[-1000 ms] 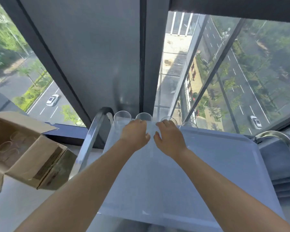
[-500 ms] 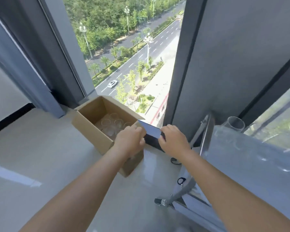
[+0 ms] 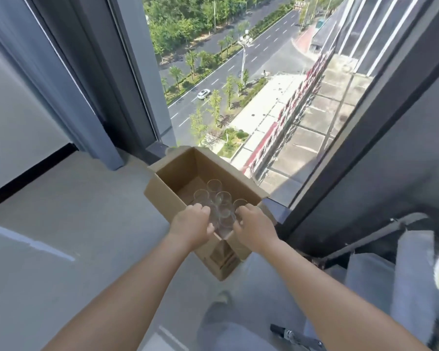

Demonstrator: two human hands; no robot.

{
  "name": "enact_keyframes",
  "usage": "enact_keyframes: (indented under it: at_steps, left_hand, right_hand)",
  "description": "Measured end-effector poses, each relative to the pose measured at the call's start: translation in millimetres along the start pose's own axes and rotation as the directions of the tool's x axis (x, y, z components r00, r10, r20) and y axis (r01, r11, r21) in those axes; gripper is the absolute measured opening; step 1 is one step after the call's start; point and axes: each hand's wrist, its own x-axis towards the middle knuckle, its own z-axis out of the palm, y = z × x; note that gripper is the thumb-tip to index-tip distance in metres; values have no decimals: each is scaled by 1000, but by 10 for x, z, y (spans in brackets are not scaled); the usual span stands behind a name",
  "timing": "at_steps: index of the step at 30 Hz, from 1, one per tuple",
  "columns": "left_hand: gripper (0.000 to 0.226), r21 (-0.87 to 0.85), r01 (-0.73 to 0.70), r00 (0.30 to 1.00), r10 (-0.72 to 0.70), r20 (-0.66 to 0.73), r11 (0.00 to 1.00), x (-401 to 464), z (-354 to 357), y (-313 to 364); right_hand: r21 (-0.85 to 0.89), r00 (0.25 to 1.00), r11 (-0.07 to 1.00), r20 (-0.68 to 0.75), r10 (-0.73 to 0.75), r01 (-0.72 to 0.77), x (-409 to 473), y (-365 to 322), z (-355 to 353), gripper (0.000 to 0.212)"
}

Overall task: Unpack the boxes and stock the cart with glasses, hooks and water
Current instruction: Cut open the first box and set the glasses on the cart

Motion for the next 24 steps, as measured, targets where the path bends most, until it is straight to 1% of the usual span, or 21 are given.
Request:
enact_keyframes:
  at_steps: [4, 6, 10, 13, 15, 18, 19, 21, 24]
  left_hand:
    - [26, -16, 12, 997, -11, 82, 1000, 540, -49, -414]
    - [25, -21, 10, 995, -8, 99, 1000, 837, -59, -601]
    - [29, -67, 27, 983, -14, 183, 997, 1322, 70, -841]
    - [33, -84, 1, 958, 23, 285, 997, 1662, 317, -967]
    - [35, -94, -37, 937, 67, 344, 995, 1889, 511, -1071]
    - [41, -110, -44, 909, 86, 409, 993, 2203, 779, -1237]
    - [43, -110, -42, 906, 84, 415, 993, 2318, 860, -1289]
    - [48, -91, -37, 900, 73, 430, 995, 2519, 999, -1376]
    - [52, -36, -131, 882, 133, 453, 991, 2804, 1219, -1441]
  right_hand:
    - [49, 993, 996, 87, 76, -81, 553, -138, 243, 16]
    - [85, 988, 989, 107, 112, -121, 785, -194, 344, 16]
    - [137, 961, 957, 148, 235, -255, 1127, -236, 597, 31]
    - [158, 909, 900, 172, 379, -406, 1345, -219, 853, 34]
    - [170, 865, 850, 161, 475, -498, 1475, -197, 1049, 34]
    - [124, 795, 787, 168, 583, -604, 1614, -167, 1364, 31]
    - [94, 775, 773, 171, 608, -627, 1658, -158, 1471, 33]
    - [31, 724, 734, 195, 661, -678, 1732, -148, 1652, 44]
    - [-20, 648, 664, 200, 735, -748, 1880, -129, 1899, 59]
